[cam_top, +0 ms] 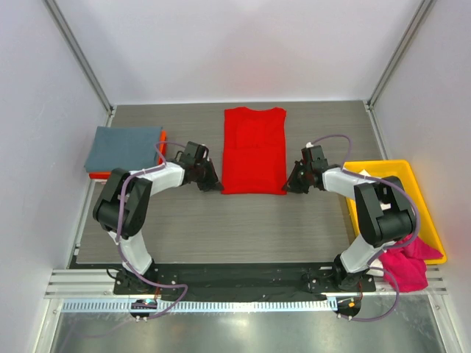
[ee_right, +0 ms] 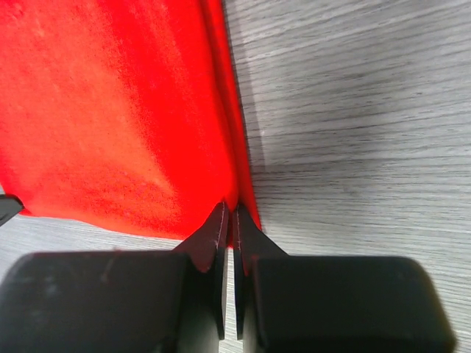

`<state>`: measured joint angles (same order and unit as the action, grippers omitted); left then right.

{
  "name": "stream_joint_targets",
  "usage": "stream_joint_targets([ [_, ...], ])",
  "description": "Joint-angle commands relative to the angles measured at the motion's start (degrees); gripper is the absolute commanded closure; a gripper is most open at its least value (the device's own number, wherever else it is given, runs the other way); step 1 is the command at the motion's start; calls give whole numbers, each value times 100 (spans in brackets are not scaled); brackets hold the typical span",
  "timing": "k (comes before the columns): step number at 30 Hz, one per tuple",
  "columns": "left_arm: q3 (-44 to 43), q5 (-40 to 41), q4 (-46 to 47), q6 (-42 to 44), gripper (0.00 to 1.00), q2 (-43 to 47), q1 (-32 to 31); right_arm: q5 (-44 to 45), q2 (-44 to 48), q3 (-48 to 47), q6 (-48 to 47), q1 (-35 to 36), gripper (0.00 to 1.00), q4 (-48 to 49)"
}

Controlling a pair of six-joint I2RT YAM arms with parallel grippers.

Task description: Fold and stack the t-shirts

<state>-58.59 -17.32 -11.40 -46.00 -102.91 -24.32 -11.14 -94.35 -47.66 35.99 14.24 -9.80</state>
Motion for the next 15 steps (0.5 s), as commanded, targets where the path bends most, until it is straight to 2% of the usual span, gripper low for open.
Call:
stream_joint_targets([
  [1,206,141,103,126,100,192,-21,208,240,195,-74,0,89,-153],
  [2,260,159,111,135,100,297,-21,287,311,291,-100,-9,84,-154],
  [4,417,194,112,170,100,403,-29,401,478,380,-188,-9,82,-154],
  [10,795,168,173,319,98,877,-134,217,944,679,-373,0,87,-268],
  [11,840,176,164,328,92,930,-161,208,1101,783,-373,9,81,-294],
  [13,989,185,173,355,73,1132,-196,208,1312,881,-373,0,64,-320],
  [14,1042,203,199,363,67,1211,-196,226,1409,986,-356,0,51,-329],
  [15,1103,220,217,355,61,1291,-205,217,1602,1030,-356,0,47,-338],
])
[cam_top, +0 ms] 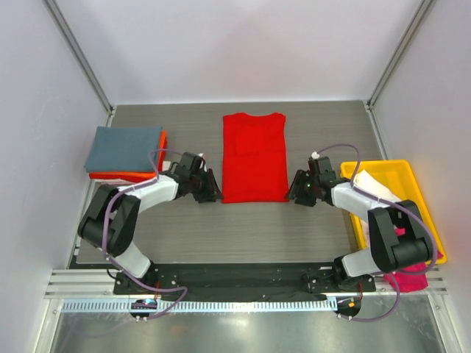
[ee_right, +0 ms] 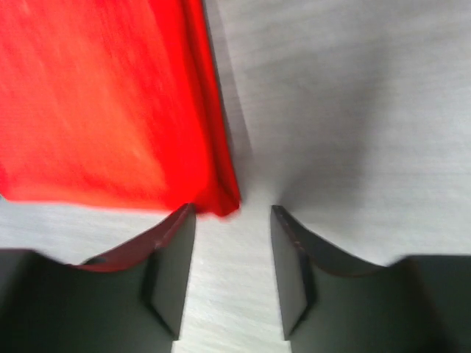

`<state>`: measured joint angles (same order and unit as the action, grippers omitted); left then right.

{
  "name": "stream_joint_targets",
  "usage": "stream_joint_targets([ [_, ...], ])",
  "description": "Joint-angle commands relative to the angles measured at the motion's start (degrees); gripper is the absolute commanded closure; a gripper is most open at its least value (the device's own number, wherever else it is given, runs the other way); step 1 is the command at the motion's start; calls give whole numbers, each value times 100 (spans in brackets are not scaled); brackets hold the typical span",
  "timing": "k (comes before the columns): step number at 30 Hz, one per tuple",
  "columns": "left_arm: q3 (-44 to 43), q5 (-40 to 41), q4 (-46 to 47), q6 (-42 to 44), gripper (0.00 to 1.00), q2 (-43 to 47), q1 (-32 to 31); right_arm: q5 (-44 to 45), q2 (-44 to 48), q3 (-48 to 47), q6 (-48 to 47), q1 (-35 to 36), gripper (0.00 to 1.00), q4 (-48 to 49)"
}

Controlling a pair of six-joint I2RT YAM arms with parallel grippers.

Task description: Fold and stack the t-shirts

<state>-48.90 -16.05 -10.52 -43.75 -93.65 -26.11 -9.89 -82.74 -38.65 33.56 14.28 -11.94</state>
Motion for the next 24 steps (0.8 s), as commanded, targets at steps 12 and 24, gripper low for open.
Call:
stream_joint_targets([
  [12,259,120,305,-29,55,383,-202,-22,4,7,-183,101,46,8],
  [24,162,94,349,-81,57,-13,-360,-180,-251,-160,-262,127,73,87],
])
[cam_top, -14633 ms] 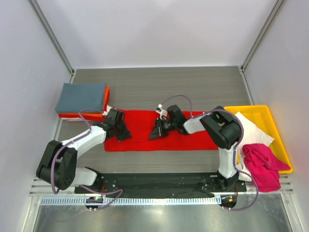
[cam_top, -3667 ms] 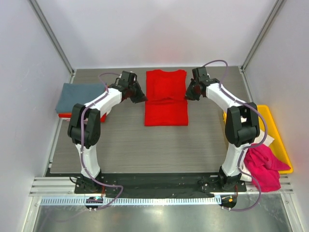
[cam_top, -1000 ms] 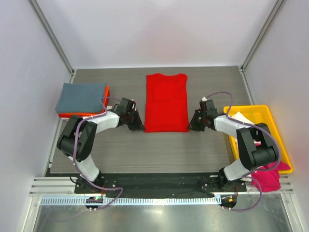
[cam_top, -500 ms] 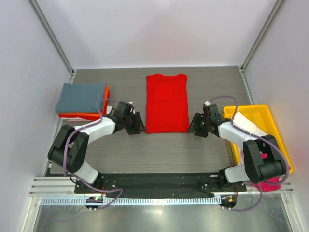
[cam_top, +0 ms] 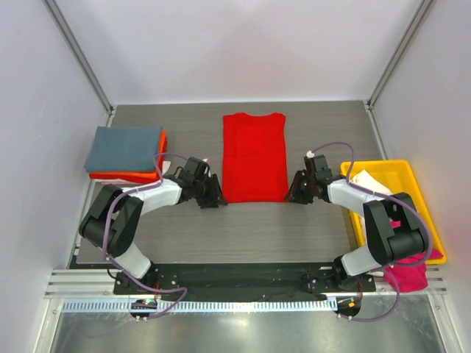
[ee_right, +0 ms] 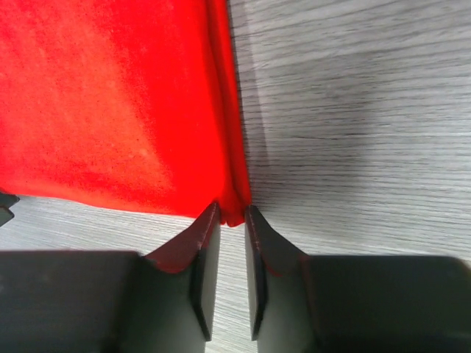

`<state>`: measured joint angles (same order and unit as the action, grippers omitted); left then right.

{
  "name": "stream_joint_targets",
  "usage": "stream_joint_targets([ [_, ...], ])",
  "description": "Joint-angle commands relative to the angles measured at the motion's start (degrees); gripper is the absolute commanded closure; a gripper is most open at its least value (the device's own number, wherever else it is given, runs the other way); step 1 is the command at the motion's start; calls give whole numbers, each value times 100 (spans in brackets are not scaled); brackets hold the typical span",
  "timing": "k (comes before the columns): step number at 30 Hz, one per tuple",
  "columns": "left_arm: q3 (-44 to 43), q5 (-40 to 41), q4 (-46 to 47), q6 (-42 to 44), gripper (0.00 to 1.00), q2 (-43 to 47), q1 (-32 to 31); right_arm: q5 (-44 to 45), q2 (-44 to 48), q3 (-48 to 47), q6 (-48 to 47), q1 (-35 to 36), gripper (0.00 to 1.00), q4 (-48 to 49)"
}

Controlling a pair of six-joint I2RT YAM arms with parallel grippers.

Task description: Fold and stack the t-shirts

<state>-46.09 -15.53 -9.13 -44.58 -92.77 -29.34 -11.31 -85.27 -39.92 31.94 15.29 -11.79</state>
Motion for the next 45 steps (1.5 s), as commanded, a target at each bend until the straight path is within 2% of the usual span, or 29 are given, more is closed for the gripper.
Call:
stream_joint_targets([
  [1,-120,33,244,-7,58,-179,-36,-47,-24,-25,-109,35,76,89],
  [4,-137,32,315,-25,59,-267,-36,-64,-86,-24,-136,36,83,107],
  [13,-348,121,262,2,63,-549,-28,-64,-103,-77,-171,36,85,107],
  [17,-366,59,280,19,76,-584,-45,-73,-121,-103,-197,44,89,107],
  [22,-296,15,271,63,84,-532,-45,-117,-121,-147,-206,36,94,81],
  [24,-278,-46,288,185,98,-514,-54,-135,-77,-156,-224,36,97,46],
  [25,-287,-81,271,238,100,-470,-63,-126,-51,-165,-232,36,98,-7],
  [33,-50,-240,-141,423,100,346,-63,-345,713,-60,-373,44,99,-569],
  [39,187,-433,-607,529,100,1129,-159,-460,1767,89,-452,35,99,-1280],
  [45,355,-644,-1003,433,100,2111,-335,-618,2892,265,-57,36,99,-1720],
])
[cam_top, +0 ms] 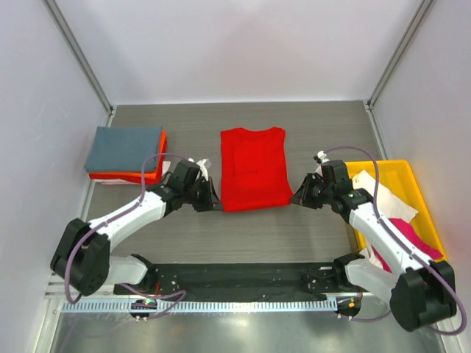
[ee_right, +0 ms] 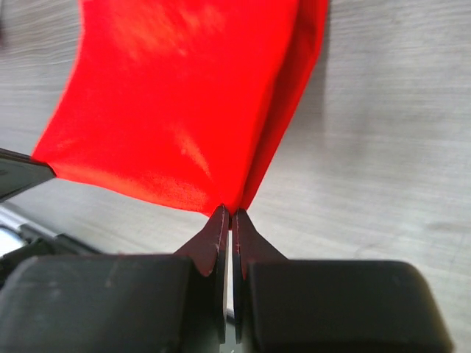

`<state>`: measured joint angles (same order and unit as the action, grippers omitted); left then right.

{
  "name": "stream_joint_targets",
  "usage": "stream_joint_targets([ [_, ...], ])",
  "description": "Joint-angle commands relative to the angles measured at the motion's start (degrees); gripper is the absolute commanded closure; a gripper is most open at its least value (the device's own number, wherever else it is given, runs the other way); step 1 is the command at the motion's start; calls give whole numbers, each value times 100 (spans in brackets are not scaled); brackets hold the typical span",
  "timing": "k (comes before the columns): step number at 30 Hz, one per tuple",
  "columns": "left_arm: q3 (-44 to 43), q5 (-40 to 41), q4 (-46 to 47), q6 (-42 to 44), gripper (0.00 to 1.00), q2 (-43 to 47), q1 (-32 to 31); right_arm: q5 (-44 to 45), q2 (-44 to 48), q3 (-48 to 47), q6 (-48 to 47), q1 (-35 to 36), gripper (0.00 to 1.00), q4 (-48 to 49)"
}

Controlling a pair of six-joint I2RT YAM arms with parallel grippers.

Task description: Fold and stack the t-shirts

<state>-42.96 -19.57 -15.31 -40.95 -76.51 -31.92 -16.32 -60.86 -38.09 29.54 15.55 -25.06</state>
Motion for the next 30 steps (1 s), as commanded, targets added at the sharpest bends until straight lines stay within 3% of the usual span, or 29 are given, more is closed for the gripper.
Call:
stream_joint_targets([
  [1,33,-275,-455,70,100,584,-103,-135,574,99,245,9,99,-438],
  [16,173,-785,-807,-616,100,1929,-332,-109,1937,-32,790,9,99,-992],
  [23,166,-601,-807,-836,100,2035,-332,269,1587,-383,641,9,99,-1098],
  [30,-502,-249,-1097,-757,100,1526,-315,682,753,-1104,351,9,99,-1001],
])
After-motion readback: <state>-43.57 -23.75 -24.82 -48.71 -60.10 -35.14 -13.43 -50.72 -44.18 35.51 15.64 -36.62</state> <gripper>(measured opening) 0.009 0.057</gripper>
